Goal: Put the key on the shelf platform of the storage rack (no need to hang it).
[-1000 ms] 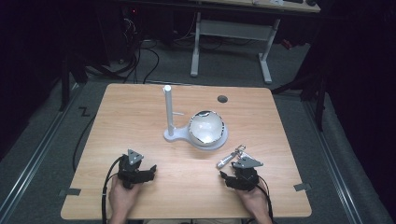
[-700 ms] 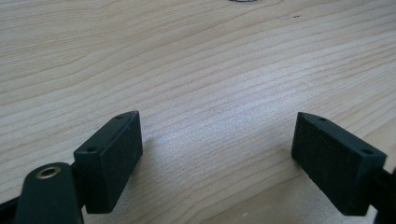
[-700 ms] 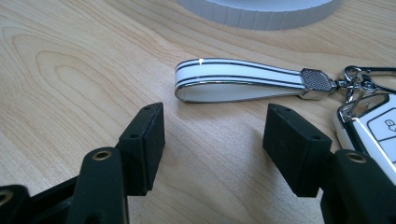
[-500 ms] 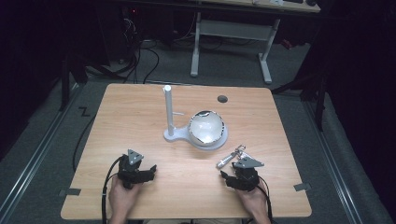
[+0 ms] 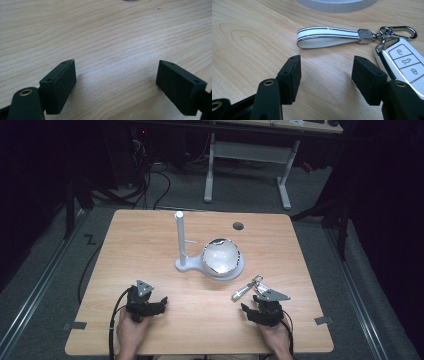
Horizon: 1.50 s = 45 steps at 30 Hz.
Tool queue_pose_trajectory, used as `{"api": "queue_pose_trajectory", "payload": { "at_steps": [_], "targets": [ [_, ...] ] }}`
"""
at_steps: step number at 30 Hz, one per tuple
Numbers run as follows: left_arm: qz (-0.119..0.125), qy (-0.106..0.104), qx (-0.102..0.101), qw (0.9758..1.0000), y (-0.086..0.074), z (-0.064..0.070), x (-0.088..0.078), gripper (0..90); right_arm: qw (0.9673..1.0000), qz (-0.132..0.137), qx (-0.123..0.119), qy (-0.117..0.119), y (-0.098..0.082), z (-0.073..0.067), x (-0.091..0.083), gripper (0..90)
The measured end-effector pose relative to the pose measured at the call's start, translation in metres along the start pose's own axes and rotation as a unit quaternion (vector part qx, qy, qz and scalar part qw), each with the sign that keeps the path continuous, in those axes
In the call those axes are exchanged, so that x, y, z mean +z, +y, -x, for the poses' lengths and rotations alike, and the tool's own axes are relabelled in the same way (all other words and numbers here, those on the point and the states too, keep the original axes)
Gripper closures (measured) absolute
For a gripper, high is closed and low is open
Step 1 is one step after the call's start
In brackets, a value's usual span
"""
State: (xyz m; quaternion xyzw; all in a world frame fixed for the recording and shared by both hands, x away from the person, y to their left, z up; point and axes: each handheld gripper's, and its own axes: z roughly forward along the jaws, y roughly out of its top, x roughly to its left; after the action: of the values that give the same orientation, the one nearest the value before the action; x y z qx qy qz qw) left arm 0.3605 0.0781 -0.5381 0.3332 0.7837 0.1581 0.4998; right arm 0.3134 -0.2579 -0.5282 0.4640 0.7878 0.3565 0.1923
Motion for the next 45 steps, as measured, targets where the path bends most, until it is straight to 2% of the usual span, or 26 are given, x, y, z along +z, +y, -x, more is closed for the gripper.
{"api": "queue_pose_trajectory", "payload": {
  "at_steps": [13, 31, 41, 45],
  "targets": [
    [0.000, 0.000, -0.001, 1.0000, 0.000, 0.000, 0.000, 16.7, 0.9999, 0.006, 0.012, -0.006, -0.004, 0.009, -0.012, 41.8],
    [0.000, 0.000, 0.000, 1.0000, 0.000, 0.000, 0.000, 16.7, 0.9987, 0.029, 0.032, -0.028, -0.004, 0.031, -0.027, 40.0],
    [0.000, 0.000, -0.001, 1.0000, 0.000, 0.000, 0.000, 16.7, 0.9982, 0.018, 0.046, -0.034, 0.001, 0.045, -0.023, 38.8],
    [0.000, 0.000, 0.000, 1.0000, 0.000, 0.000, 0.000, 16.7, 0.9983, 0.010, 0.041, -0.041, 0.004, 0.048, -0.020, 38.2]
  ]
}}
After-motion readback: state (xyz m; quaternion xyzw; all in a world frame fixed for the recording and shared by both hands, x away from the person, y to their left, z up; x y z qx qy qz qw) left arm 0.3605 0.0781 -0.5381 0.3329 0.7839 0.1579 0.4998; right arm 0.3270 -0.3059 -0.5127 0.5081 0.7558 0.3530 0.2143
